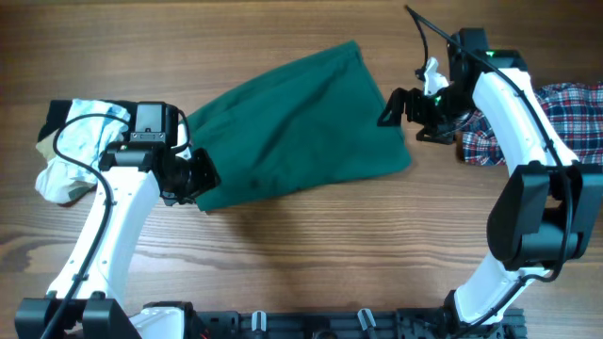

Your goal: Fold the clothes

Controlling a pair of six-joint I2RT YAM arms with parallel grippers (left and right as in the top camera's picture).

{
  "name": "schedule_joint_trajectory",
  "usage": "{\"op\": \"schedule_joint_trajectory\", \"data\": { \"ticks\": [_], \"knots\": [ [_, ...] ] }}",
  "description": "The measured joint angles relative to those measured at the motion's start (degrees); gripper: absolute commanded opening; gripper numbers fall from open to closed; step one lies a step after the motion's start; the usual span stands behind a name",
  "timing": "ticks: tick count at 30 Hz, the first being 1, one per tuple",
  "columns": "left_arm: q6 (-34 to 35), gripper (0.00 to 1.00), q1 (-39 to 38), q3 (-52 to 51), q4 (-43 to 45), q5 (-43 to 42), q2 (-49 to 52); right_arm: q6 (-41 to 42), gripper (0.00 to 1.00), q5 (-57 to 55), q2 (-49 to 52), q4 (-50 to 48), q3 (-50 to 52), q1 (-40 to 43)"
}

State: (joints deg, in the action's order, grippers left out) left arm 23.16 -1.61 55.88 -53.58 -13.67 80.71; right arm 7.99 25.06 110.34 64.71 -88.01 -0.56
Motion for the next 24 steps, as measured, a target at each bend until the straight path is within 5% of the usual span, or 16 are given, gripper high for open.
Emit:
{"op": "schedule_joint_trajectory", "data": {
  "ticks": [4,7,16,24],
  "knots": [
    [0.6,0.70,0.0,-2.3,2.7,-0.5,0.0,-0.6,0.99,-1.6,0.0,0.6,0.0,0.0],
    [2.6,0.75,0.0,-6.5,5.7,-0.9,0.0,-0.8,0.99,-3.2,0.0,0.4,0.3,0.0],
    [7.6,0.79,0.0,-12.3,11.5,-0.8,0.0,-0.8,1.00,-2.7,0.0,-4.7,10.3,-0.2],
    [8.5,0.79,0.0,-12.4,15.1,-0.4,2.1,3.2,0.99,3.5,-0.5,-22.4,20.7,-1.4]
  ]
}}
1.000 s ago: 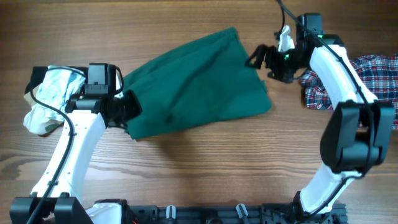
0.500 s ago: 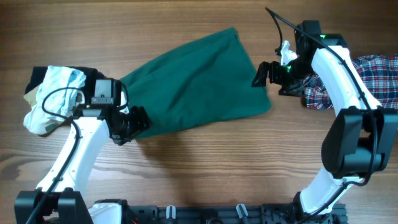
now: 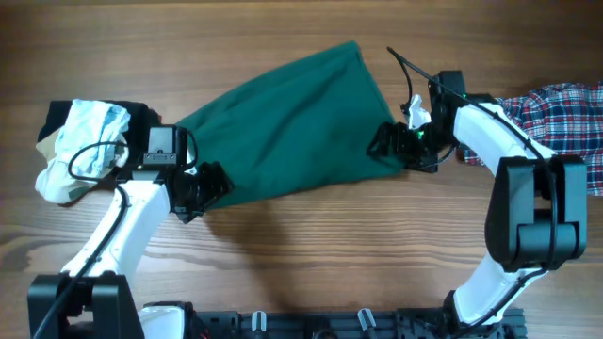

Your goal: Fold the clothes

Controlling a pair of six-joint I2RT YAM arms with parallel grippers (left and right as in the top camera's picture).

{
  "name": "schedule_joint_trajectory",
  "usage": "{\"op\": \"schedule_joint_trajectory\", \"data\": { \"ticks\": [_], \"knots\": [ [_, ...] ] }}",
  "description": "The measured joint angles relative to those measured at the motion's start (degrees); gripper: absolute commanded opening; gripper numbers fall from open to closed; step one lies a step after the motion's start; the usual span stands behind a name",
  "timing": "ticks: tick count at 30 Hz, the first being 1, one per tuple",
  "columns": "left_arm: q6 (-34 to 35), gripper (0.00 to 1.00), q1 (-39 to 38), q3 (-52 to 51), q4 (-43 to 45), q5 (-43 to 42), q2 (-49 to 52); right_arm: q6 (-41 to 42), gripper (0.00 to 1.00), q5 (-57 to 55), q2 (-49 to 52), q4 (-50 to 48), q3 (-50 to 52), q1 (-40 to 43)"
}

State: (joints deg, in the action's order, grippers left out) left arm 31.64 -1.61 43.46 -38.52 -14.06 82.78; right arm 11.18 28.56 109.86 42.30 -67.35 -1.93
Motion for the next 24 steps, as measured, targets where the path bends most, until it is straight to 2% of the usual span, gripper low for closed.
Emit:
{"op": "schedule_joint_trajectory", "data": {
  "ticks": [3,6,11,20,24],
  "knots": [
    [0.2,0.79,0.0,0.0,0.0,0.0,0.3,1.6,0.99,2.8,-0.6,-8.0,2.1,0.0],
    [0.4,0.77,0.0,0.0,0.0,0.0,0.3,1.8,0.99,4.0,-0.6,-11.4,2.8,0.0],
    [0.5,0.80,0.0,0.0,0.0,0.0,0.3,2.1,0.99,3.3,-0.6,-11.8,2.9,0.4],
    [0.9,0.84,0.4,0.0,0.5,1.5,0.3,2.0,0.99,3.3,-0.8,-10.0,2.9,6.2],
    [3.0,0.88,6.2,0.0,3.0,-1.1,0.3,2.0,1.00,2.7,-1.1,-9.0,2.9,8.4]
  ]
}}
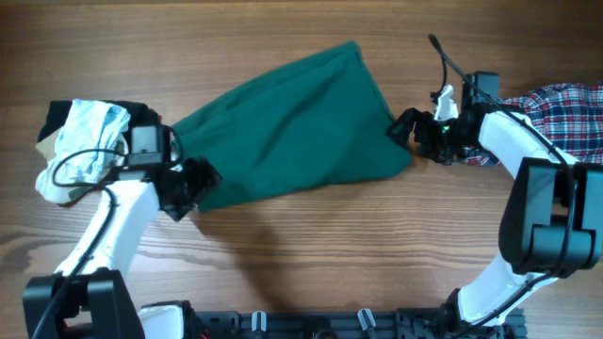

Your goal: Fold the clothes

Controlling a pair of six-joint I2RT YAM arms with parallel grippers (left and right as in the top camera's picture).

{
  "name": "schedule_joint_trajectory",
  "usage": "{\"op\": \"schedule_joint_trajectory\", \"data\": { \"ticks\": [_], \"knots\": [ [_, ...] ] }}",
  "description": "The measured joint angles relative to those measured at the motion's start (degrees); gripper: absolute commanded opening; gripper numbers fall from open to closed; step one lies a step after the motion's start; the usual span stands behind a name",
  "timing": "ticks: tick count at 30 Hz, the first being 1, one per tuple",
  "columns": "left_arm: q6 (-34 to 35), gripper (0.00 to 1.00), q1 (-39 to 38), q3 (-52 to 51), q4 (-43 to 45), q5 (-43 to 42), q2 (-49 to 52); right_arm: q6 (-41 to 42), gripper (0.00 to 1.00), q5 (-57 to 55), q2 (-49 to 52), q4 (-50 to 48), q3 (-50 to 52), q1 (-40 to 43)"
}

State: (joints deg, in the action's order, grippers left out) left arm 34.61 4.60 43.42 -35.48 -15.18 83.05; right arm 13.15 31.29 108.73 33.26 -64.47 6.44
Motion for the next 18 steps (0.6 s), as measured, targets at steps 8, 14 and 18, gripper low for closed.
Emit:
{"op": "schedule_joint_trajectory", "data": {
  "ticks": [8,14,18],
  "knots": [
    [-11.4,0.99,13.3,0.0,-1.2,-9.9,-2.0,0.0,0.99,-0.7,-0.1,0.3,0.0,0.3],
    [-14.7,0.94,14.9,0.0,5.0,-9.6,6.4,0.0,0.99,-0.9,-0.2,0.5,0.0,0.3],
    [-16.6,0.92,14.6,1.8,10.6,-14.7,11.5,0.0,0.99,-1.1,-0.3,0.6,0.0,0.3]
  ]
}}
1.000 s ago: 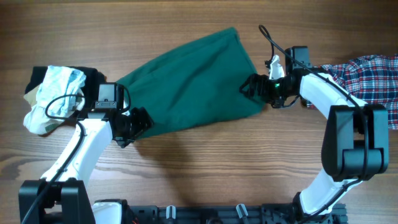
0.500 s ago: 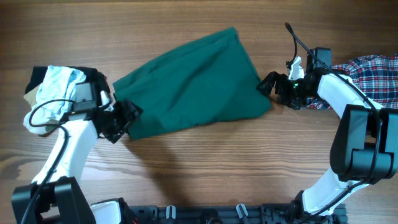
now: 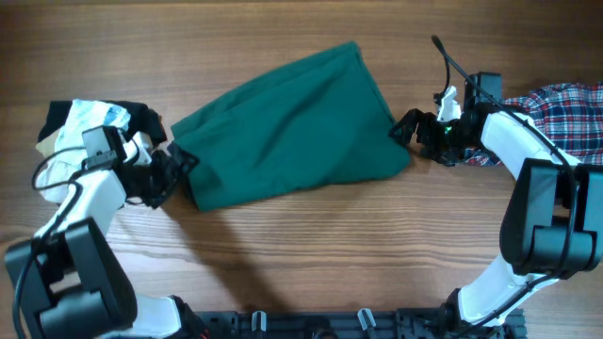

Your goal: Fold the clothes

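A dark green garment (image 3: 292, 127) lies folded in the middle of the table, slanting from lower left to upper right. My left gripper (image 3: 175, 172) sits just off its lower left corner, fingers spread and holding nothing. At the cloth's right edge is my right gripper (image 3: 403, 128). It points at the cloth, looks open, and no fabric is lifted in it.
A heap of white, pale blue and black clothes (image 3: 83, 127) lies at the far left behind the left arm. A red plaid shirt (image 3: 558, 111) lies at the far right under the right arm. Bare wooden table (image 3: 301, 245) runs along the front.
My left arm has drawn back to the left, so its gripper now stands a little off the garment's lower left corner. The right gripper and the garment are where they were.
At first my left gripper was at the garment's lower left corner and my right gripper hovered off its upper right side. Then the right gripper was at the cloth's right edge, and later a little further right. The left gripper has now backed away; the garment kept its shape.
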Controlling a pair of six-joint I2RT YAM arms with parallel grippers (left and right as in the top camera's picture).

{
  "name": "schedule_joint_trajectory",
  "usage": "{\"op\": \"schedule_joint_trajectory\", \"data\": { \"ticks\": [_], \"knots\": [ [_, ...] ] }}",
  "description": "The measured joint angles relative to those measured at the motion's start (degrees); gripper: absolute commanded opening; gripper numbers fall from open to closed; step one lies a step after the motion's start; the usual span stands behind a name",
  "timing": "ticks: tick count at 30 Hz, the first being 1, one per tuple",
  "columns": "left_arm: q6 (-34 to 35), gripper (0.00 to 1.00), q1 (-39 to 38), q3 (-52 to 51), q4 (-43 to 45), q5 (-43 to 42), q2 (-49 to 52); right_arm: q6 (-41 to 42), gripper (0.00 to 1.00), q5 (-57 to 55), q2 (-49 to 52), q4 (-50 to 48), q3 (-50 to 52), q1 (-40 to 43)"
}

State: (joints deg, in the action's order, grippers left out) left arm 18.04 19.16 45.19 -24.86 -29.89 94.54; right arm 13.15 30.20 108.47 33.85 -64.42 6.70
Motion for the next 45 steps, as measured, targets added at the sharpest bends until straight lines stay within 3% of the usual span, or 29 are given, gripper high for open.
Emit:
{"op": "schedule_joint_trajectory", "data": {
  "ticks": [4,6,7,8,9,11,16,19,26,30,37,45],
  "knots": [
    [-1.7,0.92,-2.2,1.4,5.0,-7.3,4.3,0.0,0.99,0.0,0.0,0.0,0.0,0.0],
    [-2.0,0.83,-5.2,1.7,7.6,-10.0,5.6,0.0,1.00,0.0,0.0,0.0,0.0,0.0],
    [-2.1,0.73,-6.0,1.7,8.2,-10.3,5.7,0.1,0.99,0.0,0.0,0.0,0.0,0.0],
    [-2.3,0.54,-6.6,1.5,9.0,-10.3,6.0,0.1,1.00,0.0,0.0,0.0,0.0,0.0],
    [-2.0,0.24,-6.9,1.4,9.6,-10.4,6.3,0.3,0.99,0.0,0.0,0.0,0.0,0.0],
    [-1.9,0.04,-7.2,0.7,11.2,-10.1,7.5,0.7,0.99,-0.1,0.0,0.0,0.0,0.0],
    [-1.9,0.04,-7.4,-0.2,11.0,-8.9,8.6,1.0,0.93,-0.7,-0.1,0.0,0.1,0.0],
    [-1.9,0.04,-7.5,1.1,2.9,-7.0,5.9,0.9,0.93,-1.8,-1.0,0.7,0.7,0.2],
    [-2.7,0.04,-7.9,17.5,-15.5,-2.8,-6.5,0.9,0.95,-3.9,-17.3,1.6,1.3,0.2],
    [-3.8,0.04,-9.0,25.7,-20.2,-1.4,-7.6,1.2,0.95,-3.9,-22.6,3.9,1.3,0.2],
    [-4.0,0.04,-13.3,26.5,-21.2,2.0,-7.5,1.4,0.95,-4.4,-22.7,6.0,1.3,0.2],
    [0.1,0.04,-31.2,26.9,-5.1,8.5,-6.9,1.0,0.95,-4.3,-22.7,8.9,1.3,0.2]
  ]
}}
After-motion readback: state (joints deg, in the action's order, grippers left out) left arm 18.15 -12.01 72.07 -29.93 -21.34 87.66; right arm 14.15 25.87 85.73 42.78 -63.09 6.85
